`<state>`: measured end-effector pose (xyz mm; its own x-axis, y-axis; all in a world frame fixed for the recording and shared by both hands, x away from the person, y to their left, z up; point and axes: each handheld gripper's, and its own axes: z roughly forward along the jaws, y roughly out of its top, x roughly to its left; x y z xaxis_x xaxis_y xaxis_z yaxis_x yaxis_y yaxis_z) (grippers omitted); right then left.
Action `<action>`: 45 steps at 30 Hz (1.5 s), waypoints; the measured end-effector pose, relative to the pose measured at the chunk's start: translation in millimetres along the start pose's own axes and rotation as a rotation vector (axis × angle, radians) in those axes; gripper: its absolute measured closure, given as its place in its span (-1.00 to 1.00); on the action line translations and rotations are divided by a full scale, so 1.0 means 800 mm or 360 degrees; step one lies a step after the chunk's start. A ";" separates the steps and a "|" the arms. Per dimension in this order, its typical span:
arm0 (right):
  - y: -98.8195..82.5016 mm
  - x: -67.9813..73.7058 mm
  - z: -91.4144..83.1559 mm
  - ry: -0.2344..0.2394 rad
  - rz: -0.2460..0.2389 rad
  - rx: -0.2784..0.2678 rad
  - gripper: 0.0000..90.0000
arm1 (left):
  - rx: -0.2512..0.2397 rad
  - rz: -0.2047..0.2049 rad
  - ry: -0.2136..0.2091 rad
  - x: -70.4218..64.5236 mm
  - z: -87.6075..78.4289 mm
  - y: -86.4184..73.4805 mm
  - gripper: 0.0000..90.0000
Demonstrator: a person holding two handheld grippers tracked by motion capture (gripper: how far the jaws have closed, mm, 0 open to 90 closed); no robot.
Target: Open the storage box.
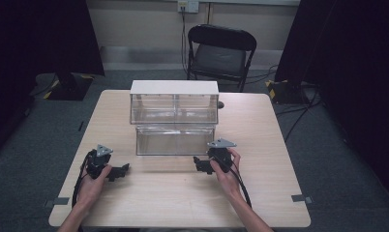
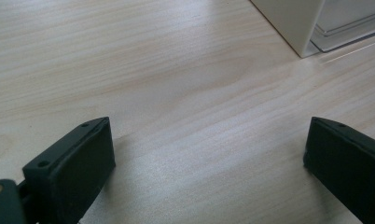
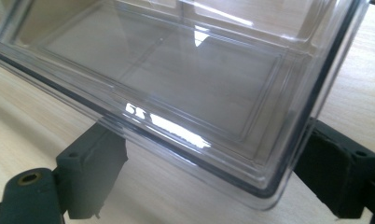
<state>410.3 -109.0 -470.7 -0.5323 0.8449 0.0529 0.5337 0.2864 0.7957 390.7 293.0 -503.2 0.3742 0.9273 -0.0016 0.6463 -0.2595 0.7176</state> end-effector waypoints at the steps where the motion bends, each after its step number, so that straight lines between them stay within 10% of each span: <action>1: 0.000 0.000 -0.001 0.0008 0.0000 -0.0004 -0.71 | -0.0002 -0.0003 -0.0001 0.000 0.000 0.000 -0.97; 45: 0.005 0.009 -0.018 0.0000 -0.0006 -0.0043 -0.74 | 0.0000 0.0001 0.0000 0.000 0.000 0.000 -0.97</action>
<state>399.3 -108.4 -458.2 -0.5341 0.8439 0.0501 0.5139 0.2771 0.8119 390.7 293.1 -503.3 0.3745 0.9272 -0.0013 0.6460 -0.2599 0.7177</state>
